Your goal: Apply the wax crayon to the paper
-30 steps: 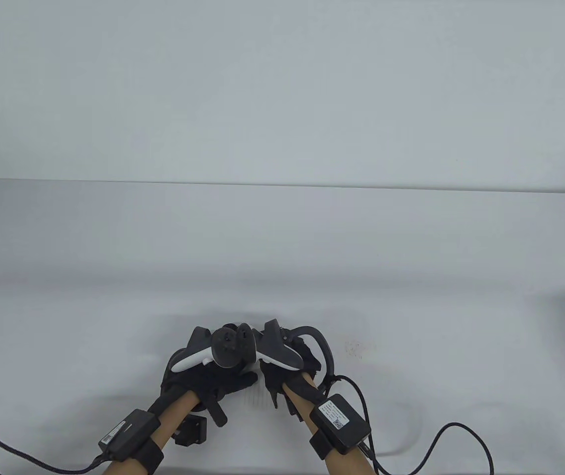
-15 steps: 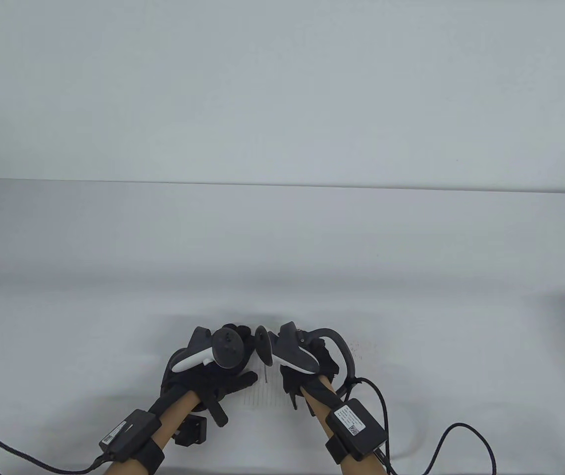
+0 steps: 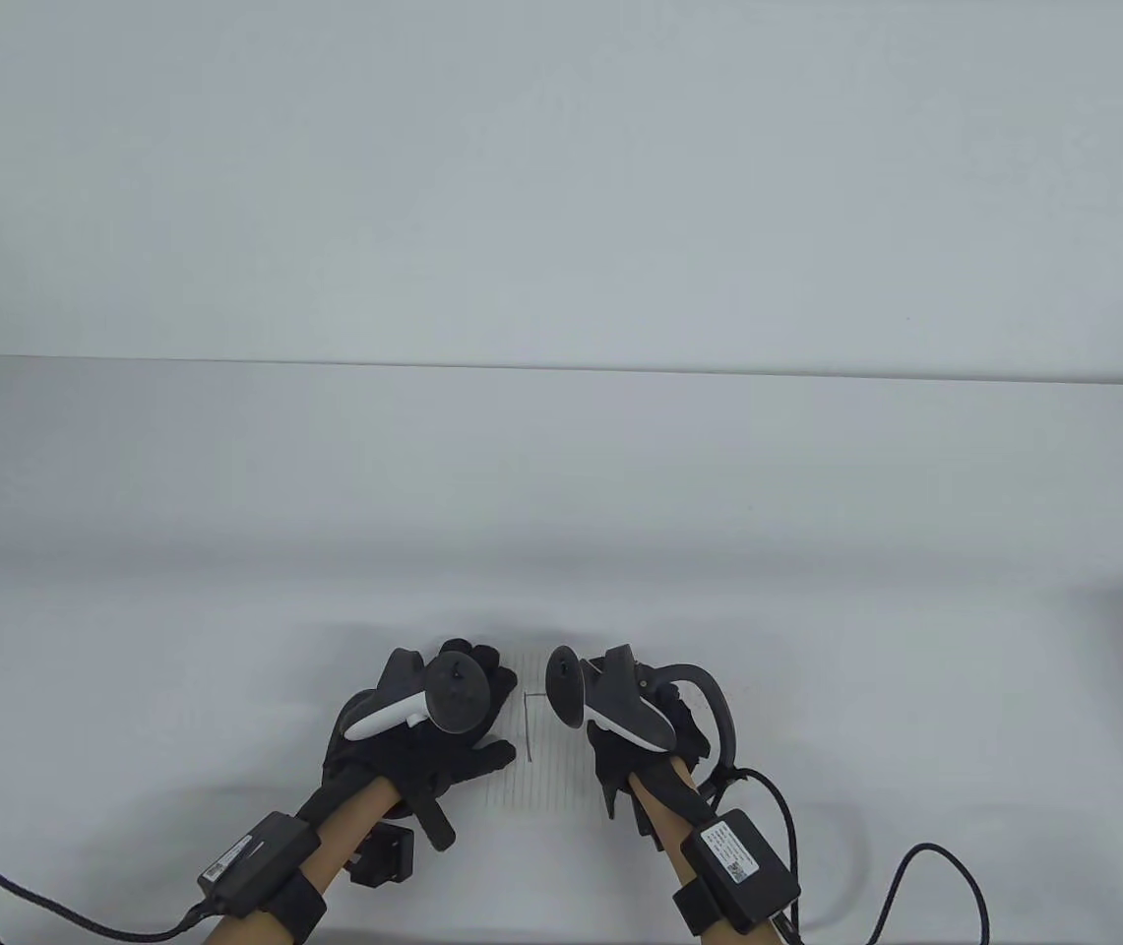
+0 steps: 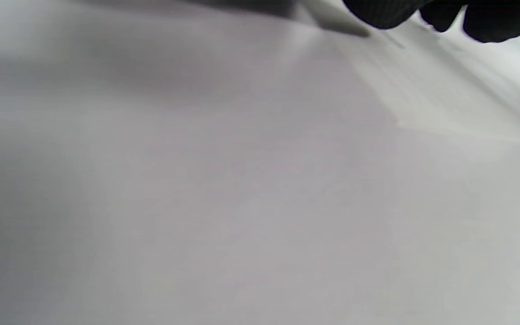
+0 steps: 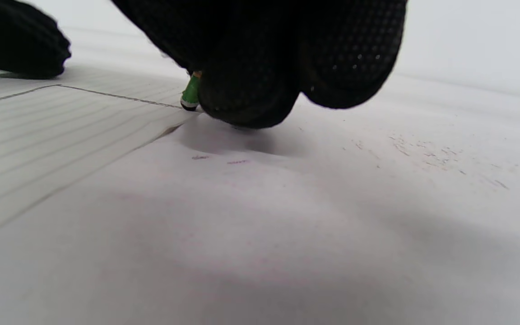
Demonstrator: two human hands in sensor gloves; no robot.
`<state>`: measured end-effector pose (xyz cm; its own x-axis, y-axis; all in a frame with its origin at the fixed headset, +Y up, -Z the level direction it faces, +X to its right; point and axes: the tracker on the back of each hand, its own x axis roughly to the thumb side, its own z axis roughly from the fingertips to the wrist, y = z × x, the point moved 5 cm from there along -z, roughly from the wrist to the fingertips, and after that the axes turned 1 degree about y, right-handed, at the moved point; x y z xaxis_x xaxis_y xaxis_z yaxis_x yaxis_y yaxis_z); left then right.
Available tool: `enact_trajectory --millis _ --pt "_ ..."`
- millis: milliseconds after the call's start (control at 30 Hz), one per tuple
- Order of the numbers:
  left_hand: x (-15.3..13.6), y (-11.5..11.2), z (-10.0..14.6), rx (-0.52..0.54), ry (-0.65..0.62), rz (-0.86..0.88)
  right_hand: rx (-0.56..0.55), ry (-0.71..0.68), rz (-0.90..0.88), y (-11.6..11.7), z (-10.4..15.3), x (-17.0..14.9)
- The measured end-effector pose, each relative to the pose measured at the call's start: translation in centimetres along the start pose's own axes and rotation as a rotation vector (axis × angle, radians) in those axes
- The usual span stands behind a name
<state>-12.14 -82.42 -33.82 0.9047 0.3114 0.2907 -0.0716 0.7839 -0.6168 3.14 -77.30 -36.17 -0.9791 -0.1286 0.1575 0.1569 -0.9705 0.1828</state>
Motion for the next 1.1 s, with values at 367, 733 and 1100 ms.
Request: enact_trajectory --millis 367,733,1100 --pt "4.1 -0.9 -3.3 -0.060 -0.041 0.038 -0.004 -0.014 -0.015 -0.1 0.1 -0.1" --pt "3.9 -1.1 -3.5 -0.100 -0.036 0.037 0.040 -0.016 -0.033 0.0 0.1 0.0" --pt "3.8 -1.1 -3.4 -0.102 -0.032 0.028 0.280 -0.038 0.020 0.4 1.4 1.5"
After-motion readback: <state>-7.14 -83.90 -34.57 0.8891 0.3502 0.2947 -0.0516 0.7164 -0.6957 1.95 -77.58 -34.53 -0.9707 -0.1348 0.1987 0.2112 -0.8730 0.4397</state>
